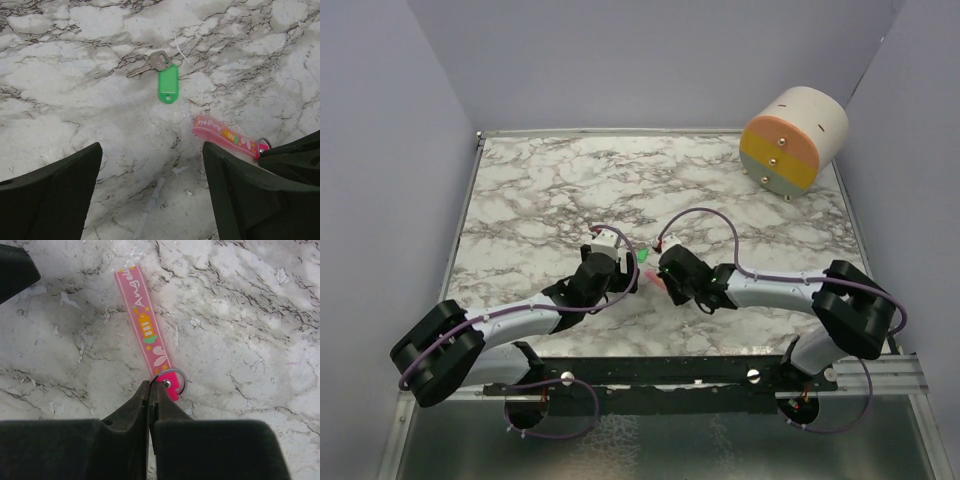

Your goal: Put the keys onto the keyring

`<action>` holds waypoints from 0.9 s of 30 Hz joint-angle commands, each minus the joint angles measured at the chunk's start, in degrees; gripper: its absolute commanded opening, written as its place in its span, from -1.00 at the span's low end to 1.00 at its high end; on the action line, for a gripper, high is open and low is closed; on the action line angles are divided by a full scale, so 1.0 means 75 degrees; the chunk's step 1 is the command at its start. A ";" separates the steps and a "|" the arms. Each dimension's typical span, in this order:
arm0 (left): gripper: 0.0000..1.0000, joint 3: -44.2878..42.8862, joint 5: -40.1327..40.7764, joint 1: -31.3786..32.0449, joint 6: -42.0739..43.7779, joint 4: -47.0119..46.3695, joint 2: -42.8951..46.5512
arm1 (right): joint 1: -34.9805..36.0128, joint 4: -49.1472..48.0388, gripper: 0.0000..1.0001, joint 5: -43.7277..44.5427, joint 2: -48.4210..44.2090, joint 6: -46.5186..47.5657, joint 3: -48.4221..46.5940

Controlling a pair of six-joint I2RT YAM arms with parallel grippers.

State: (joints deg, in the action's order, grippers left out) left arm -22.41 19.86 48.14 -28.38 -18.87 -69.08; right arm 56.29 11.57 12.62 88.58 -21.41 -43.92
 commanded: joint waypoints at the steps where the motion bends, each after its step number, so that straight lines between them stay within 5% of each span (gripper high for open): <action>1: 0.68 -0.0208 0.0235 0.0062 0.0027 -0.0232 -0.0071 | 0.0044 -0.0026 -0.98 0.0021 -0.0720 -0.0009 0.0208; 17: 0.68 -0.0160 -0.0143 0.0165 0.0180 -0.0714 0.0547 | 0.0042 -0.1562 -0.98 -0.0574 -0.3420 0.0220 0.0982; 27: 0.69 0.0228 -0.0392 0.0409 0.0254 -0.1650 0.1219 | 0.0041 -0.2180 -0.99 -0.0407 -0.3554 -0.0232 0.0777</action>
State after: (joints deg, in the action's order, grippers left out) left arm -22.04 18.44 50.15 -27.20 -26.26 -61.76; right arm 56.31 -0.82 9.52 61.54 -21.02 -36.73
